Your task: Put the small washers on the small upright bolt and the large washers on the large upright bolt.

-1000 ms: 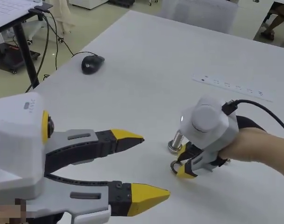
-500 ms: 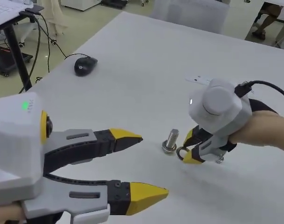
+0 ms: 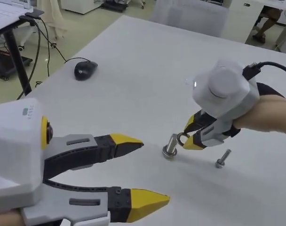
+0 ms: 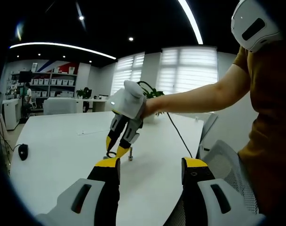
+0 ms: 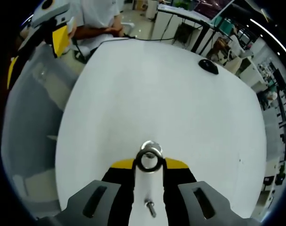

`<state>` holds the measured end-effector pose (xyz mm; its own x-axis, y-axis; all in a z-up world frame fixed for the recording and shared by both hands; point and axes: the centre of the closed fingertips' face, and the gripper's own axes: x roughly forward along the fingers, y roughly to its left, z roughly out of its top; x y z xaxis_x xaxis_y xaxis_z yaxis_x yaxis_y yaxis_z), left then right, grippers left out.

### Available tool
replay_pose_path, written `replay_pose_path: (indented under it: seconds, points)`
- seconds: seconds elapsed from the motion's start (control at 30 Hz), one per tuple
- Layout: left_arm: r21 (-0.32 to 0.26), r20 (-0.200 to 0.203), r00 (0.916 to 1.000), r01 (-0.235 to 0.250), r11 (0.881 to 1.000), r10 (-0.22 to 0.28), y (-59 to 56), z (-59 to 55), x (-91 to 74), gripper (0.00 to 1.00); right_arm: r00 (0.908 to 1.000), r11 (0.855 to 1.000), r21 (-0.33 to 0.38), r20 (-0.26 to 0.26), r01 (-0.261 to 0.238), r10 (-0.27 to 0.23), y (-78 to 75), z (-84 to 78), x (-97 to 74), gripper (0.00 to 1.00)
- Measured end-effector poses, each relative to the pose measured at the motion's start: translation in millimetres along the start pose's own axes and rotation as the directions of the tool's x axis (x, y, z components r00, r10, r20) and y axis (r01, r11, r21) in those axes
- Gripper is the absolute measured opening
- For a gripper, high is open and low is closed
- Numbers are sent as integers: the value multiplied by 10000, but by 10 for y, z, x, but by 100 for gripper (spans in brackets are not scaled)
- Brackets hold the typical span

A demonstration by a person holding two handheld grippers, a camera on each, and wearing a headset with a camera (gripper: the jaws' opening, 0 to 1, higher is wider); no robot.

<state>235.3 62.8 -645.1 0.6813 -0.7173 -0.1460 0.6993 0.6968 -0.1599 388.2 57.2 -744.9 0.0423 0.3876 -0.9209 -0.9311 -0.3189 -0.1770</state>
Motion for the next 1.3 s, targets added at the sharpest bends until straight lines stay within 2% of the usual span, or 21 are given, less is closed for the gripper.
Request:
replay_pose_path:
  seconds: [0.13,0.27,0.53,1.3]
  points:
    - [12,-35,10000,-24,10000,24,11,0,-9,51,10000,9999,-126,44,-19,20,-35,83,26,22]
    - [-26,-11,10000,-94,10000,94,30,4,-29,51,9999,9998,-180,17,-102,103,-71,97,62,22]
    - [-73,-2,9998,-184,9998,184,62,-8,-44,51,9996,9994,-265,-170,-244,240,-106,74,98,22]
    - [-201,-10,9996,-282,9994,282,101,-40,-33,51,9954,9971,-390,-736,-647,617,-92,-28,355,22]
